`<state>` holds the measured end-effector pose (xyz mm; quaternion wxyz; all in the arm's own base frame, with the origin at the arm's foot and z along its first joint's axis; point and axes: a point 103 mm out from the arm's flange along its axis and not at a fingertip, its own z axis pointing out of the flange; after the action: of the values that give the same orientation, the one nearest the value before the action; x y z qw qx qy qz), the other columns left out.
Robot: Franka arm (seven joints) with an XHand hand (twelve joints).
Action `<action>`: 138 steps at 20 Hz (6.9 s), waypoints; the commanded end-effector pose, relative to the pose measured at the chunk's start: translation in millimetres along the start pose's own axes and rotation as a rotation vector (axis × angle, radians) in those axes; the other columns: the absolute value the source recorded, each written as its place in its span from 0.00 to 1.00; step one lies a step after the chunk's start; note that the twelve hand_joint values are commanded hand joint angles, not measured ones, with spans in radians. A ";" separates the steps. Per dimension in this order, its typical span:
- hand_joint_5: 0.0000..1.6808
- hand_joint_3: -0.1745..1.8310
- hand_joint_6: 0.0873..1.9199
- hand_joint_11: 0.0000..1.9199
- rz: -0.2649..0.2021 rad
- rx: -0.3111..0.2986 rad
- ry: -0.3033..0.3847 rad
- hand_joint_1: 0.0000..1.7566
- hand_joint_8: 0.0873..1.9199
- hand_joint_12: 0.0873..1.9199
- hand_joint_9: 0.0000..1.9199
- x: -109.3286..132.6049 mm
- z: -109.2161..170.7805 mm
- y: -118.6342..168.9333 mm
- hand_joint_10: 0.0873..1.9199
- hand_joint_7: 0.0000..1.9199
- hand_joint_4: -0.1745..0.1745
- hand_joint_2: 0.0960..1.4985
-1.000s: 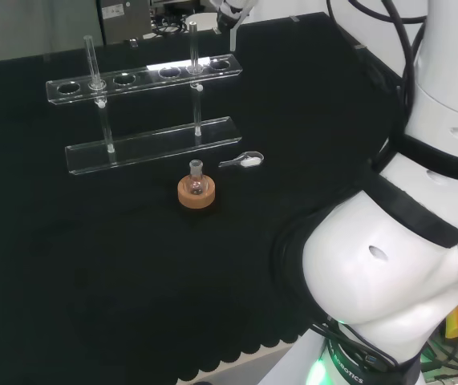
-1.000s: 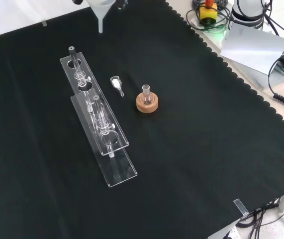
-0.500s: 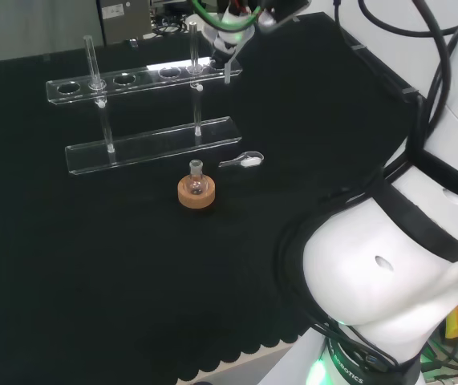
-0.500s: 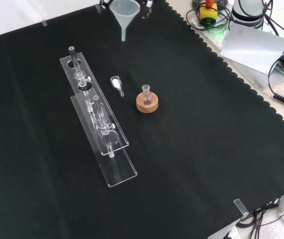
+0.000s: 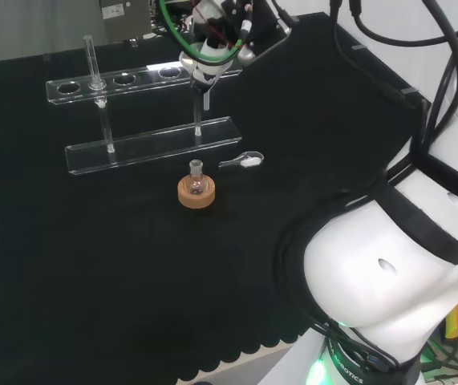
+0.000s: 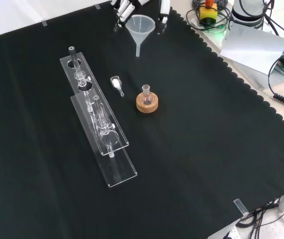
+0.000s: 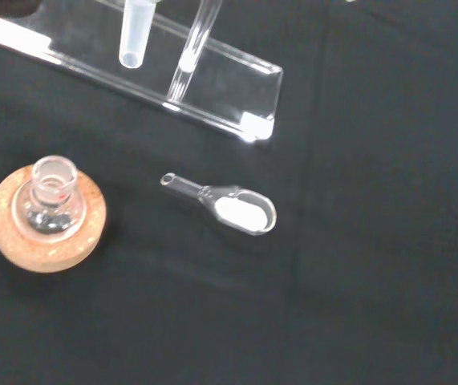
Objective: Place the funnel on the round-bottom flask.
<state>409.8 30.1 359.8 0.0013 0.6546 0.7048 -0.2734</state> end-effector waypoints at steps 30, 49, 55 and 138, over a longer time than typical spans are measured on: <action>0.30 0.32 0.30 0.27 -0.071 0.082 -0.064 0.38 0.36 0.64 0.53 53.6 51.5 30.7 0.25 0.31 0.43 0.49; 0.29 0.32 0.31 0.27 -0.091 0.105 -0.069 0.38 0.36 0.64 0.53 68.8 65.9 37.6 0.25 0.31 0.43 0.49; 0.29 0.32 0.31 0.27 -0.087 0.107 -0.071 0.38 0.36 0.64 0.53 73.0 70.6 42.9 0.25 0.31 0.43 0.49; 0.28 0.33 0.31 0.27 -0.096 0.162 -0.111 0.37 0.37 0.64 0.51 67.9 90.7 60.1 0.26 0.29 0.42 0.49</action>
<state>422.2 57.7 236.5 -0.0305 0.6032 0.7109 -0.3602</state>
